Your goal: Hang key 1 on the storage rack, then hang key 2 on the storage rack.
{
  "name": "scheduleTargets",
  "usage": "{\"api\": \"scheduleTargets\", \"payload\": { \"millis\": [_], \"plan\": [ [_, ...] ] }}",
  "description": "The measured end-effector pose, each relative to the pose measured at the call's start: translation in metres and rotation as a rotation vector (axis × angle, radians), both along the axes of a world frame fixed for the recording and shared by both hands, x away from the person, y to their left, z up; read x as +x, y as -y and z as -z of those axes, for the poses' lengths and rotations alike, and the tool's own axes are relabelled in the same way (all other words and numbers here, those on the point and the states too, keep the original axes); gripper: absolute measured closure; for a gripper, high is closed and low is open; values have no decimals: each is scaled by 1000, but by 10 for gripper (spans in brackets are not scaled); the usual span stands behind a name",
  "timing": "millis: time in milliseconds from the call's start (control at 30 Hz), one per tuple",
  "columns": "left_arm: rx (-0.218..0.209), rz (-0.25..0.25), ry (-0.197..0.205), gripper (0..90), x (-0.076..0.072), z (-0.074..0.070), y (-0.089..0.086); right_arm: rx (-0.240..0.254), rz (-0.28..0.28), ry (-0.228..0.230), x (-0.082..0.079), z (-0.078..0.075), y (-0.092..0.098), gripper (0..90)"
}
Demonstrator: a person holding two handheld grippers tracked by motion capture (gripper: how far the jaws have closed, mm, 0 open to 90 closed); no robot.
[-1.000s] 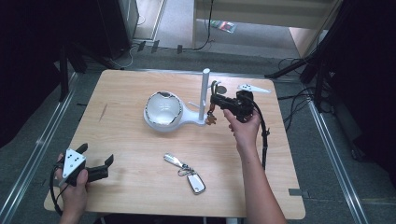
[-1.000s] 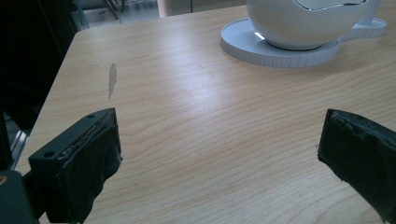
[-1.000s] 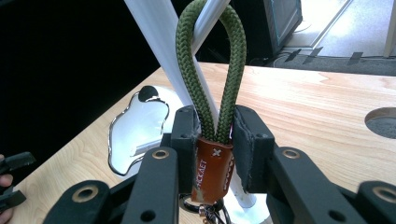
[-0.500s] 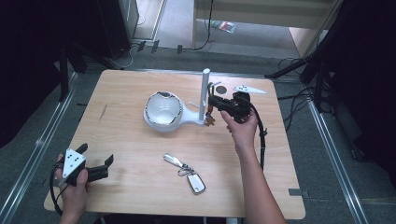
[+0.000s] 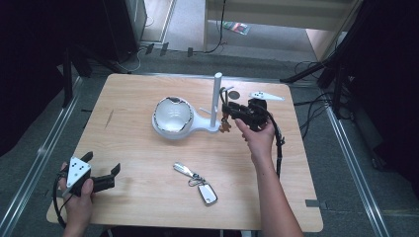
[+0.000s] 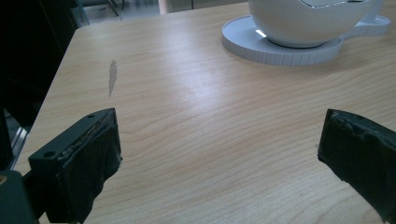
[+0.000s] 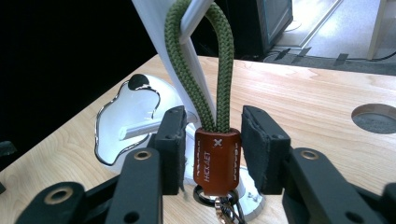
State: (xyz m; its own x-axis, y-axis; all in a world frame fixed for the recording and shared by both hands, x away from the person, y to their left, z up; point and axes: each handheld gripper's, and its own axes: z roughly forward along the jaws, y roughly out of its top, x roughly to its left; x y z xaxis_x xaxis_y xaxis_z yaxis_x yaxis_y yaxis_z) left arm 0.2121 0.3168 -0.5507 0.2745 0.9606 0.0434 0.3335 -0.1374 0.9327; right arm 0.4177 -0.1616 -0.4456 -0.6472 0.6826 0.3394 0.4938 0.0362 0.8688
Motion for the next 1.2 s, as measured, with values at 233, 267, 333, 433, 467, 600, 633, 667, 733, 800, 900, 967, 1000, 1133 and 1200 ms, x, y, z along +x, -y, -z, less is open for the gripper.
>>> {"api": "scheduleTargets", "payload": {
  "millis": [233, 267, 333, 433, 467, 600, 633, 667, 733, 800, 900, 967, 1000, 1133, 1200],
  "plan": [
    [-4, 1, -10, 0, 1, 0, 0, -17, 19, 24, -12, -6, 7, 571],
    [-4, 1, -10, 0, 1, 0, 0, -14, 24, 26, -13, -6, 8, 566],
    [-6, -2, -6, 0, 1, 0, 0, -13, 31, 27, -15, -7, 8, 561],
    [-9, -3, -7, 0, 1, 0, -1, -39, 36, 29, -23, -8, 9, 547],
    [-10, -2, -10, 0, 1, 0, -1, -55, 44, 30, -26, -9, 8, 543],
    [-10, -3, -6, 0, 1, 0, -1, -126, 55, 45, -40, -13, 8, 523],
    [-14, -4, -4, 0, 1, 0, -1, -135, 54, 46, -42, -13, 8, 521],
    [-14, -4, -4, 0, 1, 0, -1, -135, 54, 46, -42, -13, 8, 521],
    [-18, -4, -5, 0, 1, 0, -2, -150, 48, 42, -47, -14, 6, 514],
    [-23, -4, -5, 0, 1, 0, -2, -174, 38, 31, -51, -14, 3, 504],
    [-24, -1, -9, 0, 1, 0, -2, -226, 31, 11, -57, -14, -3, 495],
    [-24, 1, -9, 0, 1, 0, -2, -257, 25, 14, -59, -13, -7, 492],
    [-24, 3, -10, 0, 1, 0, -2, -257, 25, 14, -59, -13, -7, 492],
    [-25, 4, -10, 0, 1, 0, -2, -301, -4, 8, -62, -10, -18, 487],
    [-24, 7, -12, 0, 2, 0, -2, -307, -9, 5, -62, -9, -19, 485]
  ]
}}
